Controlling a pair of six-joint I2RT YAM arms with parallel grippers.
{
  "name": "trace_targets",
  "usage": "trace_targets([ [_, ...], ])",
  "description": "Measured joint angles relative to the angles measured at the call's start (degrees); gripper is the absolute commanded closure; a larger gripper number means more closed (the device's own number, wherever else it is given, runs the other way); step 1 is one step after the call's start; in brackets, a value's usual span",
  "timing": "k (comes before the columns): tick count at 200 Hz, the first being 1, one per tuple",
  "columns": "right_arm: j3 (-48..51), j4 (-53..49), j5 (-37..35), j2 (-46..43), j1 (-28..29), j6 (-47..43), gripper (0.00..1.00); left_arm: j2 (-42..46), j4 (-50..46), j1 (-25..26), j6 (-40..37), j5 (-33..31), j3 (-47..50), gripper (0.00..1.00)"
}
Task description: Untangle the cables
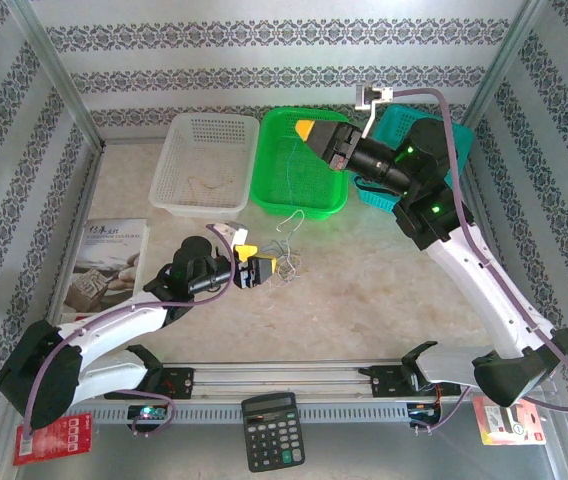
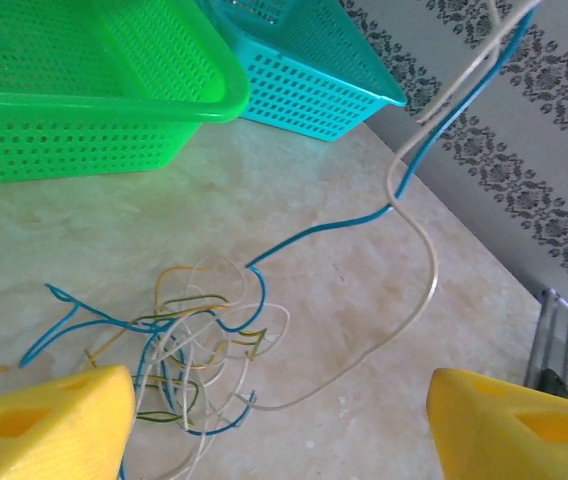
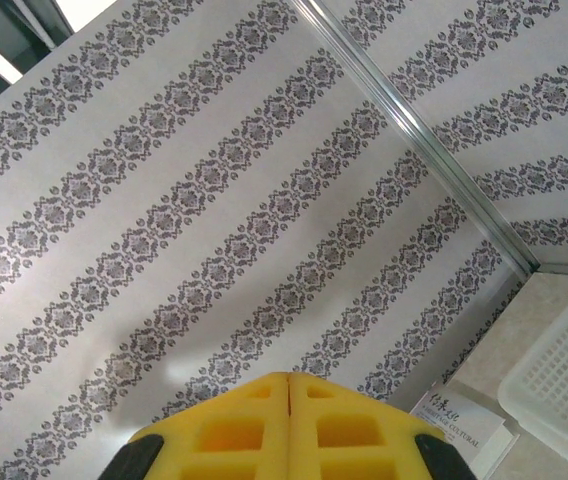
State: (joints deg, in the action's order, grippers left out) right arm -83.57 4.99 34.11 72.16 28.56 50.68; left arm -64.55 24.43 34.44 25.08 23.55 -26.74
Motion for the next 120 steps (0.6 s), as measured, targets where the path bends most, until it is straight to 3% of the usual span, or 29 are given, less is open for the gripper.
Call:
trace_targets([
  [91, 0.6, -0.2, -0.4, 0.4, 1.6, -0.3, 1.0, -7.4, 1.9, 2.8, 1.9, 2.3, -3.7, 0.27],
  [108, 0.6, -0.2, -0.4, 0.5, 1.8, -0.6, 1.0, -8.9, 3.1, 2.8, 2.2, 2.3, -4.0, 0.3],
  [120, 0.6, -0.2, -0.4, 0.5, 2.0, -0.9, 1.0, -10.3, 3.8, 2.8, 2.4, 2.3, -4.5, 0.38],
])
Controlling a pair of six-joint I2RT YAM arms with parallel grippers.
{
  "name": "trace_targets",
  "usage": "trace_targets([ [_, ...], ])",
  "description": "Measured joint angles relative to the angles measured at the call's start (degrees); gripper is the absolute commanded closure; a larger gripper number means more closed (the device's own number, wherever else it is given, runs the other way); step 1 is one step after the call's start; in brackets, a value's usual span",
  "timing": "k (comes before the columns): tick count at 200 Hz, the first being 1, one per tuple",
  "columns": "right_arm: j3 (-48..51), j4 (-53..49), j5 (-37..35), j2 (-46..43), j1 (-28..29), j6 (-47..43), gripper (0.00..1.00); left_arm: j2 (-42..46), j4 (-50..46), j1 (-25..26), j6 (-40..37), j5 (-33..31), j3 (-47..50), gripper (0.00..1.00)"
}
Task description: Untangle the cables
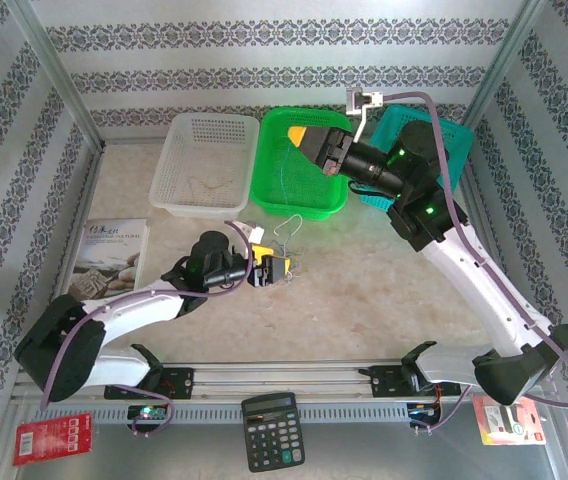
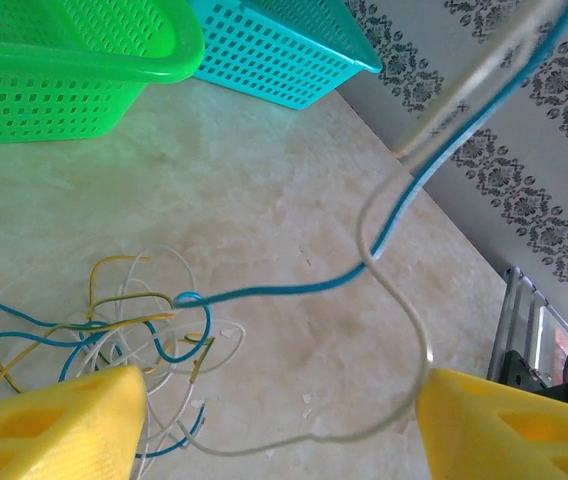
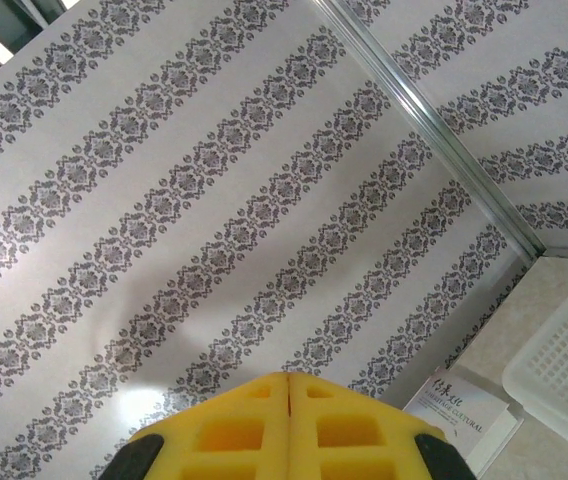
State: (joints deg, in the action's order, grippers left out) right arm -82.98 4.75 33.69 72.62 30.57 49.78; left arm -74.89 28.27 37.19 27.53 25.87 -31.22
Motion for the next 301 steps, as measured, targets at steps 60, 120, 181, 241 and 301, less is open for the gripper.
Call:
trace_targets([
  [60, -0.5, -0.5, 0.0, 0.5, 0.0, -0.5, 1.0, -5.6, 3.8, 0.4, 1.2, -0.6, -0.9, 0.94],
  [120, -9.8, -3.3, 0.6, 4.2, -2.3, -0.4, 1.0, -10.1, 8.6, 0.4, 1.6, -3.0, 6.3, 1.0],
  [181, -18.7, -3.3, 1.9, 5.8, -5.7, 1.0, 1.0, -15.4, 13.7, 0.4, 3.3, -3.7, 8.7, 1.0],
  [241, -29.2, -3.8, 2.5, 9.8, -7.4, 3.3, 1.0, -18.2, 17.0, 0.4, 4.5, -3.7, 9.7, 1.0],
  [301, -39.8, -3.7, 2.9, 13.6, -8.7, 6.1, 1.0, -18.8, 18.5, 0.4, 4.5, -3.7, 10.8, 1.0],
])
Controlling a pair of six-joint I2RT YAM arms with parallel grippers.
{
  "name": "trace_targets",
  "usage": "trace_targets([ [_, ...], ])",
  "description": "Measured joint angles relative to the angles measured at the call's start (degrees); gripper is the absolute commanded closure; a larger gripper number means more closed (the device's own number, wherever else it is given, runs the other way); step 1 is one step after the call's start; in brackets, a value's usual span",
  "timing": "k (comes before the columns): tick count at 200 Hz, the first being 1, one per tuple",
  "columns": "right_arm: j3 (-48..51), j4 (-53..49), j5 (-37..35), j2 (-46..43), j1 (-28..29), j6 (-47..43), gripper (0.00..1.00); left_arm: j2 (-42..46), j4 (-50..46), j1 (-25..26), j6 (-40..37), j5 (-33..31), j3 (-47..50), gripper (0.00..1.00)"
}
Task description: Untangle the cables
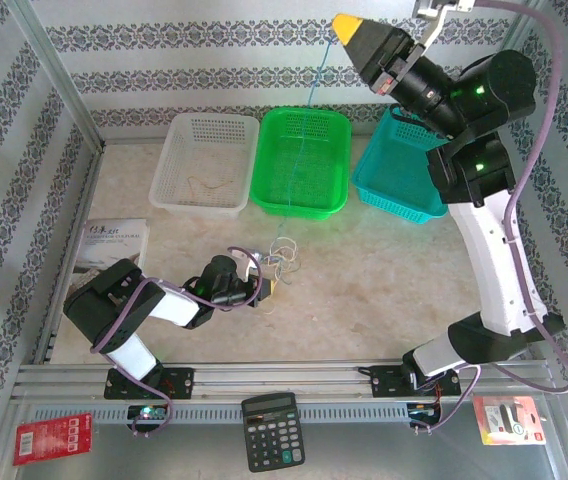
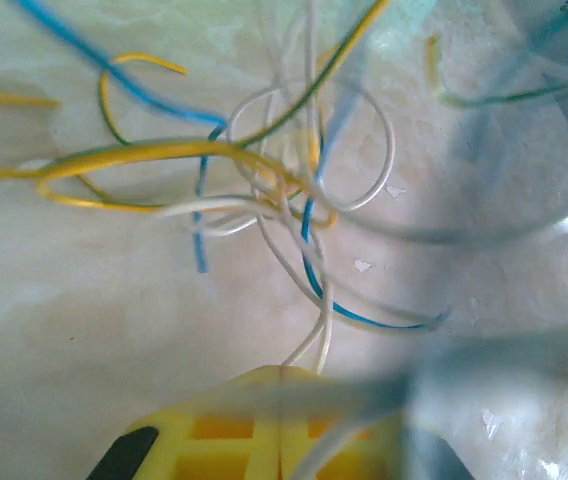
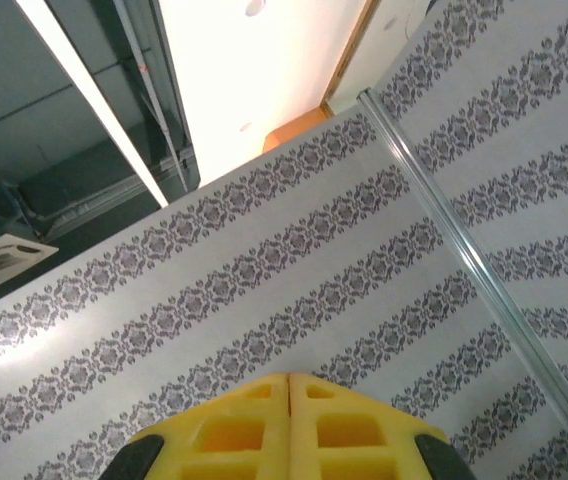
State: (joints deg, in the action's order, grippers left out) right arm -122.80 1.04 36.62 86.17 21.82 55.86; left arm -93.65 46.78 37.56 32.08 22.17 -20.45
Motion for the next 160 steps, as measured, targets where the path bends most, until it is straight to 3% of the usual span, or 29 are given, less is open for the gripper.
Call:
trace_targets([
  [72, -4.7, 0.0, 0.0, 1.6, -2.0, 2.4, 1.0, -1.5, 1.5, 0.0, 0.2, -0.2, 0.7, 1.0],
  [118, -12.9, 0.0, 0.1, 6.2, -5.2, 4.1, 1.0, -2.6, 3.4, 0.0, 1.0, -0.1, 1.1, 1.0],
  [160, -14.7, 0.0, -0.1, 9.6, -6.6, 4.2, 1.0, -2.5, 5.2, 0.0, 2.5, 0.5, 1.1, 0.6],
])
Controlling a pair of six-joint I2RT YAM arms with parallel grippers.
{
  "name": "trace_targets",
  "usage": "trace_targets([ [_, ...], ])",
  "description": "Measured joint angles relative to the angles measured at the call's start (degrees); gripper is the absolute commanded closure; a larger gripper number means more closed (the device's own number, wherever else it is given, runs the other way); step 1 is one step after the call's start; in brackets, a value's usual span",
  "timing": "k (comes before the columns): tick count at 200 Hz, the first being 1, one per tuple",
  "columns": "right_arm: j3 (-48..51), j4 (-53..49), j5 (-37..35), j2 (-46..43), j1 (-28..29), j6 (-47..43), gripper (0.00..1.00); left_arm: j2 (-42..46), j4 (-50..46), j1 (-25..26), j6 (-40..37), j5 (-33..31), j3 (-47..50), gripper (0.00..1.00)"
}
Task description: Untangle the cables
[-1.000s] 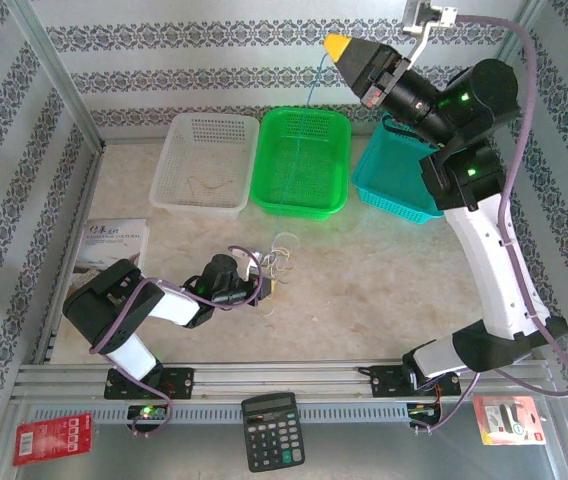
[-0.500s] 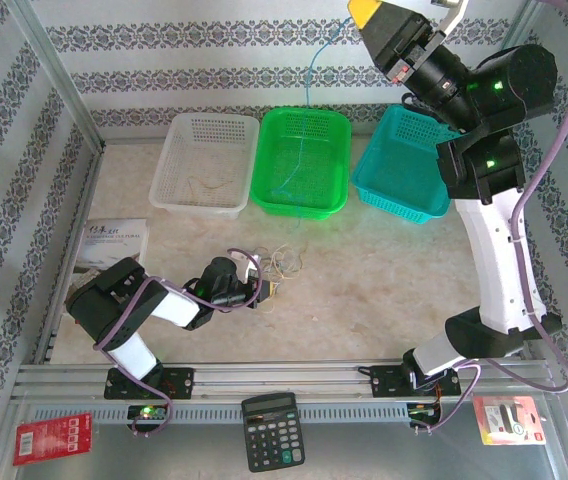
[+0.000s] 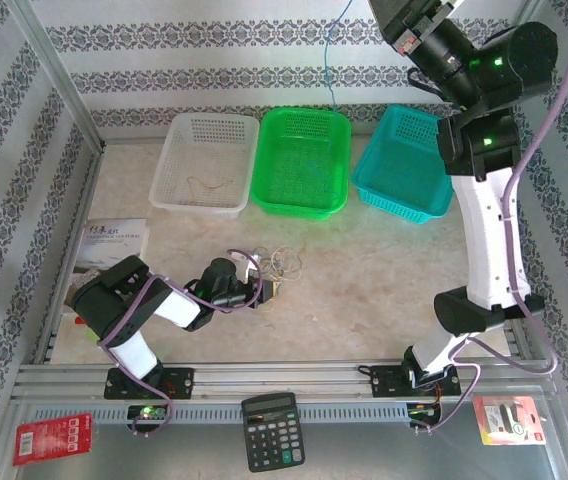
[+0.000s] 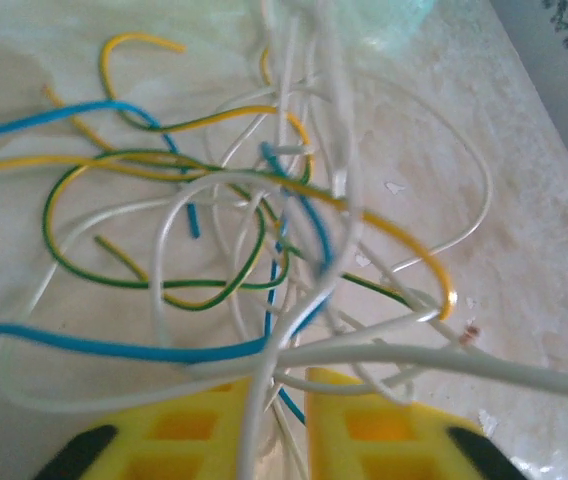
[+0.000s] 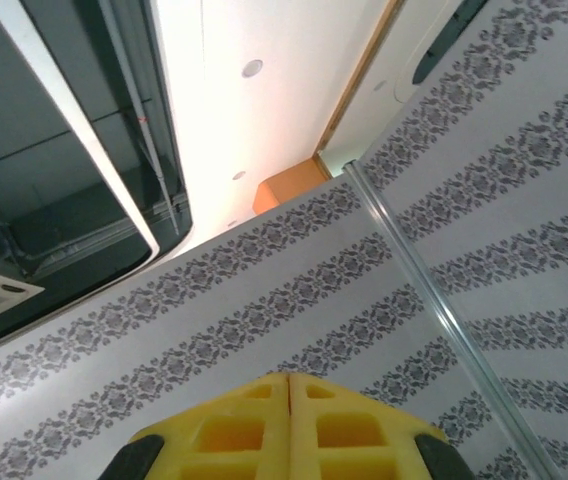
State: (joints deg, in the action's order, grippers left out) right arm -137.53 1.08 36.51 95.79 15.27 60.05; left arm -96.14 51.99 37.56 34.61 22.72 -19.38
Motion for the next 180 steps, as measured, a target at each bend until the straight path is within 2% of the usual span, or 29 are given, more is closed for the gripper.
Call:
trace_targets([
  [46, -2.3, 0.0, -1.6, 5.3, -3.4, -0.4, 1.0, 4.1, -1.9, 0.2, 0.7, 0.0, -1.0, 0.32],
  [98, -11.2, 1.0, -2.6, 15.1, -5.8, -0.3, 1.0, 10.9, -8.8, 0.2, -0.1, -0.5, -5.3, 0.22],
  [126, -12.1, 1.6, -2.1, 19.3, -5.9, -0.4, 1.0, 12.4, -12.1, 0.2, -0.8, -0.5, -6.6, 0.15],
  [143, -7.6, 2.6, -1.3, 20.0, -5.7, -0.6, 1.0, 12.8, -13.9, 0.2, -1.4, -0.5, -7.5, 0.11],
  [180, 9.7, 3.7, -1.0, 20.3, -4.3, -5.7, 1.0, 13.0, -16.4, 0.2, -2.1, -0.8, -8.5, 0.0],
])
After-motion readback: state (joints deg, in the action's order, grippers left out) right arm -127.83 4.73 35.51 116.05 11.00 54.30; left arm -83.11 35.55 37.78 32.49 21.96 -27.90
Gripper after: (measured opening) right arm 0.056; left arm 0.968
